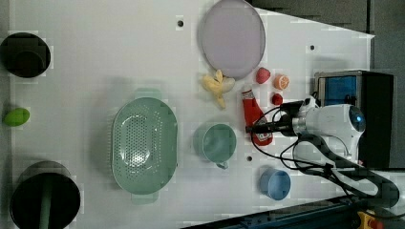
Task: Pick Ketchup from the table and place it in strainer.
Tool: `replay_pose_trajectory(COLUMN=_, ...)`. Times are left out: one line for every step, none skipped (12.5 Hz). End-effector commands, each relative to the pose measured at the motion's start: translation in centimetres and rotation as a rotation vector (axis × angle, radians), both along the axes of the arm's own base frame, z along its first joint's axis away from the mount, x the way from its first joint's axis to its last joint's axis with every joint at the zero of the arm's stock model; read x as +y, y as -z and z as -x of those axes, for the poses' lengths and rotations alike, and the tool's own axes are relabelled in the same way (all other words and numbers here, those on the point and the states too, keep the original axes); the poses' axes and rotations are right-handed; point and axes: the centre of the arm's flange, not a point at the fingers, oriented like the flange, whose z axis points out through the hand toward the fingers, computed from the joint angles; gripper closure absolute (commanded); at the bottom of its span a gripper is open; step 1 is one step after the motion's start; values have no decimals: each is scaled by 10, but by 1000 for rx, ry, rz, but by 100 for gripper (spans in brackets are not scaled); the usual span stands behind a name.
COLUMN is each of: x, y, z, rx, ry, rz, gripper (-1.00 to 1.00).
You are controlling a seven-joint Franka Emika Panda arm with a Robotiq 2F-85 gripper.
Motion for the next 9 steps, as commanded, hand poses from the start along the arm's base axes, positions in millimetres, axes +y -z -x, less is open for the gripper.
replay_pose_trajectory(x=6, y=-25, z=-19, rx=-95, ry=-45, rz=-1, gripper=-26)
replay_pose_trajectory(x=6, y=-32, z=-21, rx=-107, ry=-44, rz=2, gripper=-26)
replay_pose_trajectory(x=5, y=-41, z=-23, rx=-118, ry=-41, rz=5, gripper=-26)
replay_pose_trajectory(x=4, y=-53, z=-25, rx=-133, ry=-39, rz=9, gripper=-26)
replay_pose_trajectory(x=2, y=-68, z=-28, rx=-146, ry=-38, rz=13, gripper=-26)
replay_pose_trajectory(x=1, y=-85, z=-29, rx=-153, ry=-38, rz=18, gripper=-26)
replay_pose_trajectory(x=0, y=-104, z=-29, rx=-152, ry=-38, rz=22, gripper=-26)
replay_pose_trajectory(x=0, y=-125, z=-28, rx=-146, ry=-36, rz=26, gripper=-26)
replay_pose_trajectory(x=0, y=-148, z=-25, rx=-136, ry=-30, rz=31, gripper=-26)
